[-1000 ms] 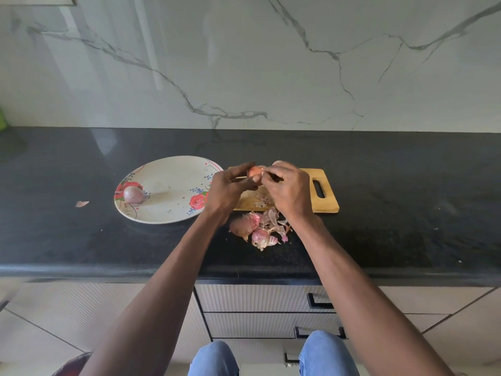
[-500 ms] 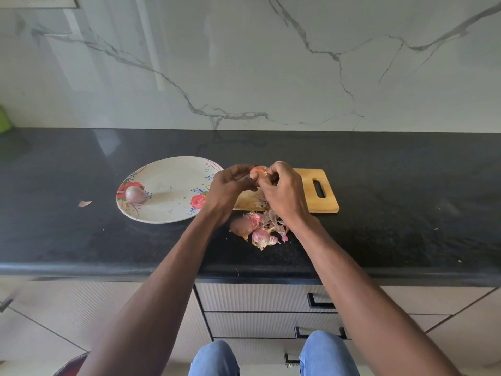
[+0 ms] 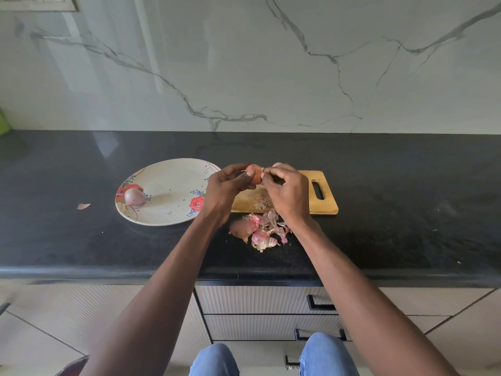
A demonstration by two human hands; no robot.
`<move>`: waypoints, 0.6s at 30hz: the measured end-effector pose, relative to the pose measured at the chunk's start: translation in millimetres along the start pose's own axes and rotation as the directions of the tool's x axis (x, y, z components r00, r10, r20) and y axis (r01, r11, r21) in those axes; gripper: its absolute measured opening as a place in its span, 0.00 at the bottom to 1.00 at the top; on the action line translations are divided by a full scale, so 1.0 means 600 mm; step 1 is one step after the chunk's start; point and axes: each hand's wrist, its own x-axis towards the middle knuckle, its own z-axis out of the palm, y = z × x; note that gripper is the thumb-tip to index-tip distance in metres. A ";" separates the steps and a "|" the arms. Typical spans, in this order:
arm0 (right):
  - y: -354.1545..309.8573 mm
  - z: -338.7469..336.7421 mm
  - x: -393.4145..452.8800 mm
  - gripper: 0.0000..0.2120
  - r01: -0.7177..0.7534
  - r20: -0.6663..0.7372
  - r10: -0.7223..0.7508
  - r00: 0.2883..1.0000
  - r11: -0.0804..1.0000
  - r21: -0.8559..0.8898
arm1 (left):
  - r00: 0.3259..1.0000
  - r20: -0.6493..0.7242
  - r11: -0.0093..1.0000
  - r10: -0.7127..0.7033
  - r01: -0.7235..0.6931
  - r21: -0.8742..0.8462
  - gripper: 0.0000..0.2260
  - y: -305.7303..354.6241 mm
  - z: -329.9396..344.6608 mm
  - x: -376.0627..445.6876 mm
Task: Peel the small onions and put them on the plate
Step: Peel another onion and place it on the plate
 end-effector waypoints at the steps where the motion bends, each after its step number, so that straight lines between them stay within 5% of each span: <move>1: 0.000 0.001 -0.001 0.06 0.025 -0.017 -0.025 1.000 1.000 -0.011 | 1.000 -0.005 1.000 0.022 -0.022 0.013 0.09 -0.001 0.001 -0.001; 12: 0.000 0.019 -0.005 0.13 -0.020 -0.011 0.018 1.000 0.988 -0.151 | 0.994 0.008 0.983 0.112 -0.112 0.149 0.13 -0.013 0.005 0.000; 18: -0.011 0.009 0.004 0.06 -0.228 0.080 0.224 0.971 0.972 0.046 | 0.999 0.024 0.996 -0.046 0.048 -0.080 0.07 -0.009 0.004 0.005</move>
